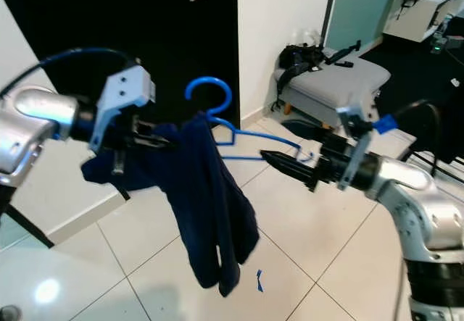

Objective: Hang hanger

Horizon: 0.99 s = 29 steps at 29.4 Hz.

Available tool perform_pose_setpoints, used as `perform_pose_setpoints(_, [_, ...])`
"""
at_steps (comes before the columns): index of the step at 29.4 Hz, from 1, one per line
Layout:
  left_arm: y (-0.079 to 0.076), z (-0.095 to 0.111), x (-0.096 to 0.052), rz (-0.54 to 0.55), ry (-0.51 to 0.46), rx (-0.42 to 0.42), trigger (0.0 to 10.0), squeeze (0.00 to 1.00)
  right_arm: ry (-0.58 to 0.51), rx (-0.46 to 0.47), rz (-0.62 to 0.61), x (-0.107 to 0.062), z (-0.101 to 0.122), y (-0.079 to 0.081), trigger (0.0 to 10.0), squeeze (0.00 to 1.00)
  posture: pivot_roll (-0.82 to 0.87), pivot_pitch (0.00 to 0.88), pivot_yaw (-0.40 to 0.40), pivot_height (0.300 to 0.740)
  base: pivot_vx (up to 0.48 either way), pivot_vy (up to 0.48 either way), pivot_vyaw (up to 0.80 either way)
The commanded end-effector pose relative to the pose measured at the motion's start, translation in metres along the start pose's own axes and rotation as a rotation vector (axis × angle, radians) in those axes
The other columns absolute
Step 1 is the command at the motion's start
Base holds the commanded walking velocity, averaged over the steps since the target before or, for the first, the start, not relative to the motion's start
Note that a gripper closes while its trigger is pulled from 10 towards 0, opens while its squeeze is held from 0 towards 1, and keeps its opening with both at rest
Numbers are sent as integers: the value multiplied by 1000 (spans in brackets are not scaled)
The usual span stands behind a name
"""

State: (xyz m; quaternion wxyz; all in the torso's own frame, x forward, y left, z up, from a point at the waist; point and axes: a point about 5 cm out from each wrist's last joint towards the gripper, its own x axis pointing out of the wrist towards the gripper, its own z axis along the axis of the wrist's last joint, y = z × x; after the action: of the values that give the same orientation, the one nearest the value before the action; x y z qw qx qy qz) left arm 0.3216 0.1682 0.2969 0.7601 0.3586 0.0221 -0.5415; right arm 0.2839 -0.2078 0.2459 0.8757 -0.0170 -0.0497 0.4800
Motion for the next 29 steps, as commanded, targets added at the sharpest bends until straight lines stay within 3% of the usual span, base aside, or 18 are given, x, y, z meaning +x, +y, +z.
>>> perform_pose_setpoints(1, [8,5,-11,33,20,69,0,0,-3,0,-35,-12,-1,-3,10000,1000,76,37,13,740,0,0,0])
perform_pose_setpoints(4, [12,6,-15,44,32,97,0,0,-2,7,-66,-21,-2,-5,10000,1000,76,38,14,740,0,0,0])
perform_pose_setpoints(5, [19,13,-21,60,20,137,0,0,-2,43,-73,-34,-6,-2,10000,1000,74,40,13,740,0,0,0])
perform_pose_setpoints(9, [32,34,-29,102,-53,221,0,0,-1,143,-56,-47,-23,8,10000,980,76,41,11,740,0,0,0])
perform_pose_setpoints(10, [37,41,-31,123,-81,254,0,0,0,192,-38,-50,-32,14,10000,694,76,42,12,740,0,0,0])
perform_pose_setpoints(11, [37,41,-31,123,-81,254,0,0,0,192,-38,-50,-32,14,10000,694,76,42,12,740,0,0,0])
perform_pose_setpoints(12, [40,49,-33,147,-115,285,0,0,-10,250,-22,-51,-42,19,10000,0,76,43,14,740,0,0,0])
perform_pose_setpoints(13, [44,56,-35,177,-156,315,0,0,-25,301,-23,-52,-51,23,10000,0,76,43,14,740,0,0,0])
perform_pose_setpoints(15, [44,56,-35,177,-156,315,0,0,-25,301,-23,-52,-51,23,10000,0,76,43,14,740,0,0,0])
perform_pose_setpoints(16, [46,63,-36,189,-213,336,627,0,-32,343,-37,-51,-61,26,10000,0,78,43,15,740,0,0,0])
perform_pose_setpoints(17, [46,63,-36,189,-213,336,627,0,-32,343,-37,-51,-61,26,10000,0,78,43,15,740,0,0,0])
perform_pose_setpoints(18, [42,75,-36,168,-346,350,10000,0,-68,414,-79,-44,-76,27,10000,0,79,47,16,740,0,0,0])
perform_pose_setpoints(22, [38,77,-35,139,-377,357,10000,0,-88,433,-90,-40,-78,27,10000,0,78,51,15,740,0,0,0])
perform_pose_setpoints(26, [30,77,-29,56,-375,407,10000,0,-209,497,-116,-29,-72,20,10000,0,81,54,11,740,0,0,0])
perform_pose_setpoints(29, [29,77,-27,44,-375,418,10000,0,-223,505,-99,-23,-70,21,10000,0,83,54,11,740,0,0,0])
